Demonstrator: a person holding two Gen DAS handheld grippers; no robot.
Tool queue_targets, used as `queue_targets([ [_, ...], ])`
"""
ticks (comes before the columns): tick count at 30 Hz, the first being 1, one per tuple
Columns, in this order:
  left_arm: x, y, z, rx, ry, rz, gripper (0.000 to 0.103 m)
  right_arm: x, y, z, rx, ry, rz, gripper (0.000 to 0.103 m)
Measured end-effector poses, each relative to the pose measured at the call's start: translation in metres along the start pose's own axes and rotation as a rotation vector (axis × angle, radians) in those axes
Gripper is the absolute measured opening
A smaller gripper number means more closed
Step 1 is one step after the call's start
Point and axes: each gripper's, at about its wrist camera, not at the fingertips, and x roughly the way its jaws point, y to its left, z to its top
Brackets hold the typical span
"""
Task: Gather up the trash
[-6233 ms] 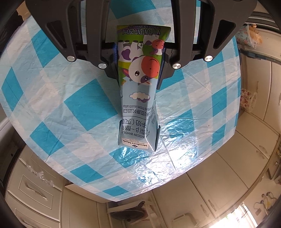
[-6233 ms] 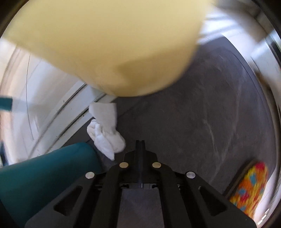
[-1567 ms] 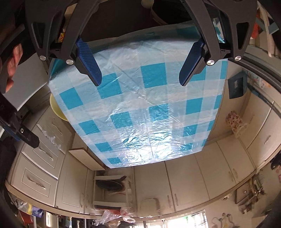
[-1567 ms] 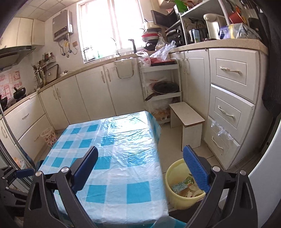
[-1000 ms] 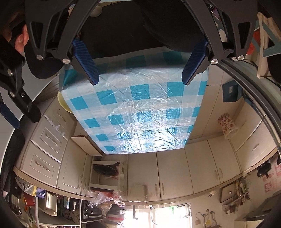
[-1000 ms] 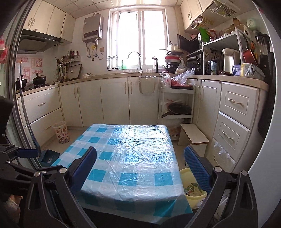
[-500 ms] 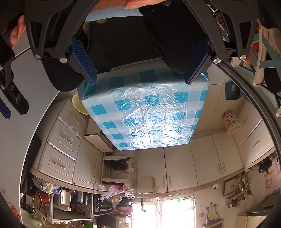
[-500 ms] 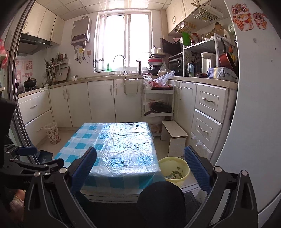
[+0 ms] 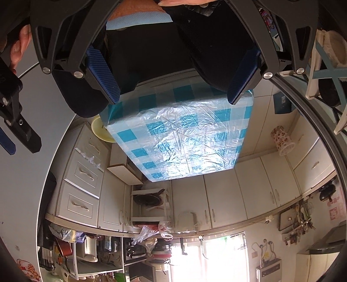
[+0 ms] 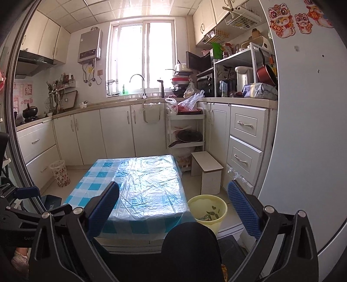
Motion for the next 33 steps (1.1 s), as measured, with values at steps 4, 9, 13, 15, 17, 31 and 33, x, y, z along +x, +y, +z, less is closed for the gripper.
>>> queue_targets([
  [4, -0.0026, -0.0020, 0.0002, 0.008, -0.007, 0.007, 0.095, 0.0001, 0.0002, -0.0020, -0.001, 0.004, 0.005, 0.096],
  [9, -0.0050, -0.0013, 0.0011, 0.008, -0.016, 0.016, 0.095, -0.0002, -0.0011, -0.0043, 0.000, 0.011, 0.006, 0.096],
  [13, -0.0061, -0.0020, 0.0004, 0.012, -0.019, 0.021, 0.095, 0.0002, -0.0011, -0.0046, 0.000, 0.014, 0.008, 0.096],
  [15, -0.0058, -0.0015, 0.0002, 0.013, -0.019, 0.023, 0.095, -0.0001, -0.0007, -0.0054, -0.002, 0.016, 0.010, 0.096],
  [17, -0.0058, -0.0015, 0.0001, 0.013, -0.019, 0.022, 0.095, 0.0001, -0.0011, -0.0059, -0.004, 0.019, 0.010, 0.096],
  [31, -0.0041, 0.0038, -0.0013, -0.002, -0.017, 0.030, 0.095, 0.0022, 0.0001, -0.0095, -0.014, 0.039, 0.015, 0.096],
  [33, -0.0039, 0.0044, -0.0014, -0.004, -0.018, 0.030, 0.095, 0.0022, 0.0014, -0.0097, -0.017, 0.040, 0.016, 0.096],
])
